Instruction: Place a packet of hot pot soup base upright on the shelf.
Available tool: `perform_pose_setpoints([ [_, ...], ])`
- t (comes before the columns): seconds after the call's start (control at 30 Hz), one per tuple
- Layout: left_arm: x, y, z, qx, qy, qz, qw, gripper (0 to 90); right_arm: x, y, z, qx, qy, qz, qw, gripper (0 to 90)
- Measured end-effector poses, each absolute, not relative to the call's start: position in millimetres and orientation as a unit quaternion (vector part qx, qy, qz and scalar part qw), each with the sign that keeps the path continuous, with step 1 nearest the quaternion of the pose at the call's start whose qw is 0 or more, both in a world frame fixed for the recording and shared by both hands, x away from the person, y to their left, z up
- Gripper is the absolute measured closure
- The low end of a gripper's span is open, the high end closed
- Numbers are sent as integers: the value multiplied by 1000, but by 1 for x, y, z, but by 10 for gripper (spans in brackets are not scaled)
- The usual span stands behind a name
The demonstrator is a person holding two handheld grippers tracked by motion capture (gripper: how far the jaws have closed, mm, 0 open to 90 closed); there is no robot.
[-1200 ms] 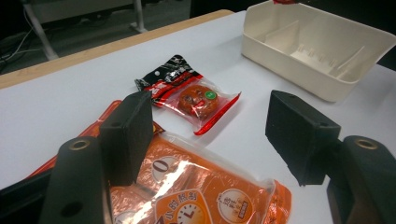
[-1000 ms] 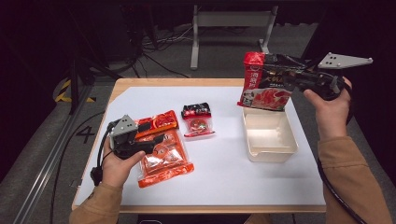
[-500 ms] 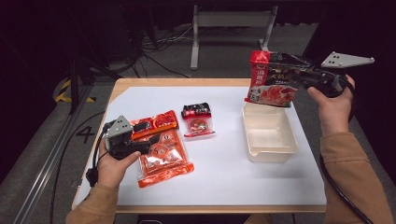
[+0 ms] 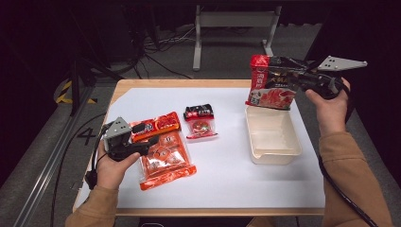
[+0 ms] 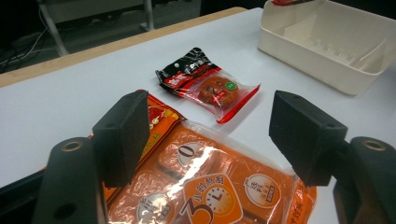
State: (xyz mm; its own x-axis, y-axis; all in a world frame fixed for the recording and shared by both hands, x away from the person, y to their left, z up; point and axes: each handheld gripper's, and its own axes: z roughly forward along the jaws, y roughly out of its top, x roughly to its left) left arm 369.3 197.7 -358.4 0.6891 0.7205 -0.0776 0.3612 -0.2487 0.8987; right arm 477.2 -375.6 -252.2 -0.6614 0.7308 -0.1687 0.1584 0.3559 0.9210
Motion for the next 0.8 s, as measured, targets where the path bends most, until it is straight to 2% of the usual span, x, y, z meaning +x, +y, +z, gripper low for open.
perform_pose_setpoints([
  [0.8, 368, 210, -363, 756, 379, 173, 504, 263, 492, -373, -285, 292, 784, 472, 277, 808],
])
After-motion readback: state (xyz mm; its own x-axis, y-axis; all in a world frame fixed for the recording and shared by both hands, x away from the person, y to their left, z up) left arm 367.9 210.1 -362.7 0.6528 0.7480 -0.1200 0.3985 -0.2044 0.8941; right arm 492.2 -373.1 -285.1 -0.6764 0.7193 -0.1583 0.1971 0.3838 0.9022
